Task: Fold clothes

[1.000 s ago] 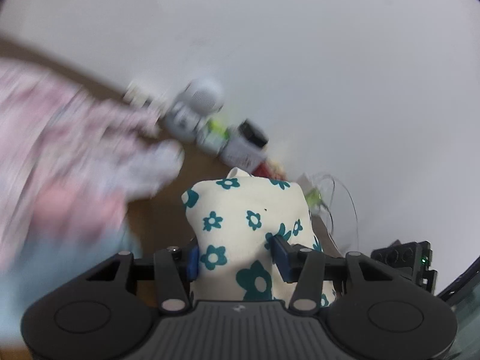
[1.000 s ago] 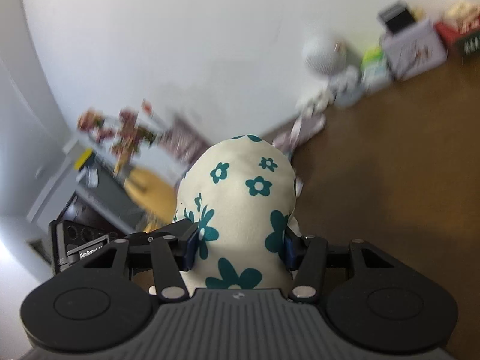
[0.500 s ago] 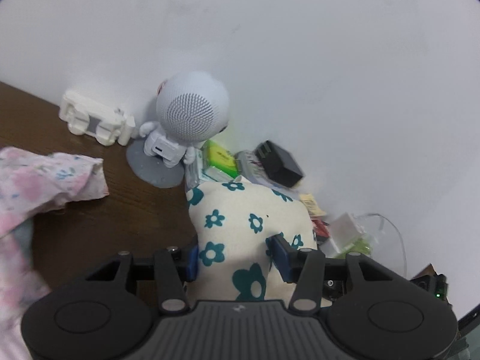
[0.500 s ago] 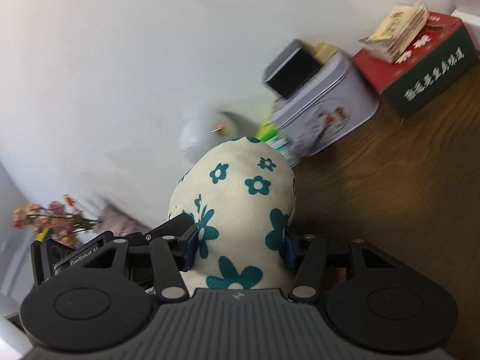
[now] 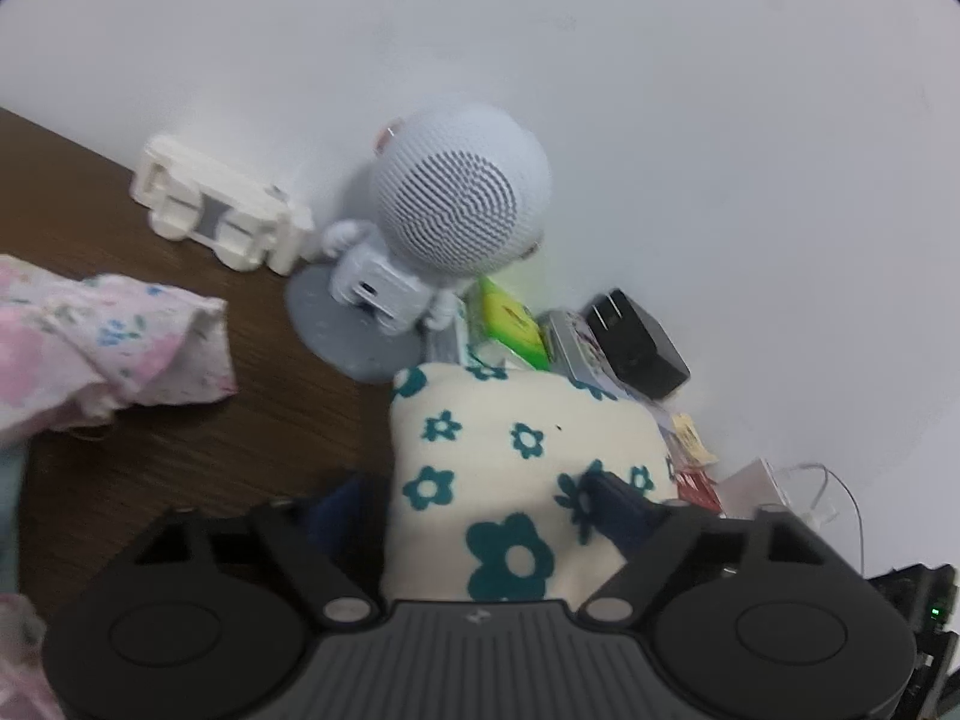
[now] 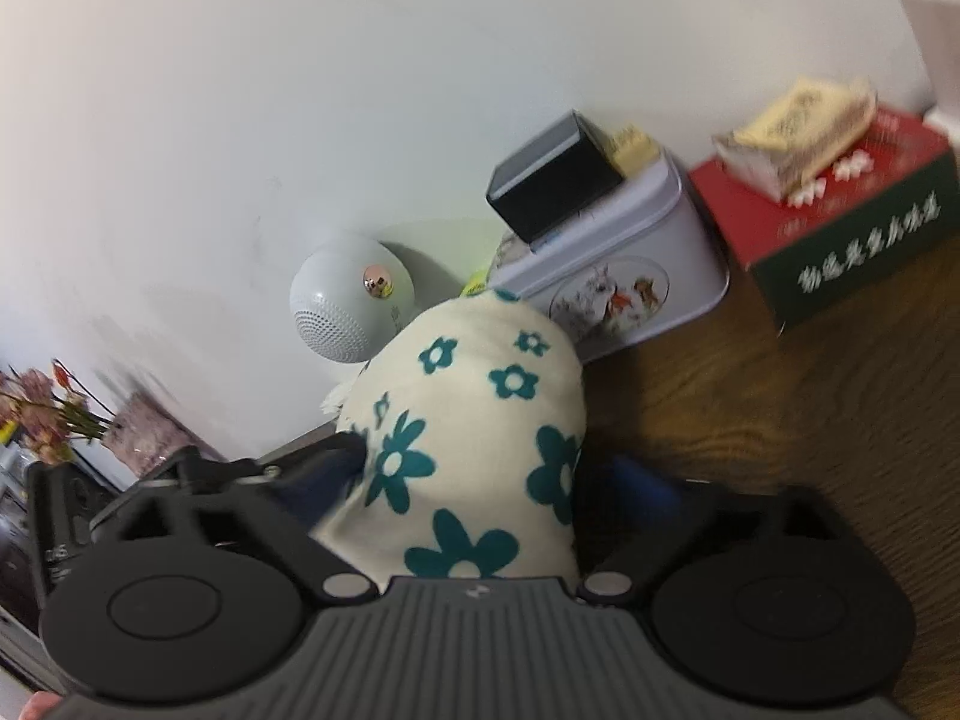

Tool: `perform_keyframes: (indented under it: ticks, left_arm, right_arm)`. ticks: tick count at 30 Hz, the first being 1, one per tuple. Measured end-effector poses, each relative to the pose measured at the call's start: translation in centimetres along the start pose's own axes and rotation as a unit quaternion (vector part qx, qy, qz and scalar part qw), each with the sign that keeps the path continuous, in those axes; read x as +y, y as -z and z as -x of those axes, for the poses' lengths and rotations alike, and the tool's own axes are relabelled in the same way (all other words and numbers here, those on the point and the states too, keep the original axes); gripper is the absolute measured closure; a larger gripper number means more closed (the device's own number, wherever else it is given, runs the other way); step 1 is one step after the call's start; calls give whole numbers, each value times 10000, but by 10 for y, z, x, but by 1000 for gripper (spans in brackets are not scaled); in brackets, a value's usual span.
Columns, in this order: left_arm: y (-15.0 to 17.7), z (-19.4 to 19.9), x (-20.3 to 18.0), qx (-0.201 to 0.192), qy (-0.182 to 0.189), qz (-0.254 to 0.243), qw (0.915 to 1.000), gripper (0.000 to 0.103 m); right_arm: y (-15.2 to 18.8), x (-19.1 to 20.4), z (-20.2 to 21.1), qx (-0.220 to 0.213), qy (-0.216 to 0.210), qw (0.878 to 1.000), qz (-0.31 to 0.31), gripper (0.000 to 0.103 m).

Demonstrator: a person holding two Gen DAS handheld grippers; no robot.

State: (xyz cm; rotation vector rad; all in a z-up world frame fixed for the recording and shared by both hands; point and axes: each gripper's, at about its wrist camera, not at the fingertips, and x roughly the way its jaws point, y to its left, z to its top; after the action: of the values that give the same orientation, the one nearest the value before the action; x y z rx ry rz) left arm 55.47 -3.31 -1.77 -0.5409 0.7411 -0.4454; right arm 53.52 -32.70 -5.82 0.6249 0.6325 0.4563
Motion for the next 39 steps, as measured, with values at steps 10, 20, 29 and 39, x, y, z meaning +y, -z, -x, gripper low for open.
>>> perform_keyframes:
  ticks: [10,20,29,39]
  left_arm:
    - [25,57,-26,-1236,-452,-837,9878,0]
    - [80,109,-57,-1850,-1349,-1937,9540,0]
    - [132,160,-56,-1613,-1521,-1915,9561,0]
    - [205,234,-71,-1543,-1754,-2104,9493,0]
  right_arm:
    - [17,30,37,-536,415,9952,699,0]
    - [63,73,83,-887,1092,9741,1769,0]
    - [108,83,129,-755,1353,9746,1615,0]
    - [187,124,198,-841,1980,9581,1890,0]
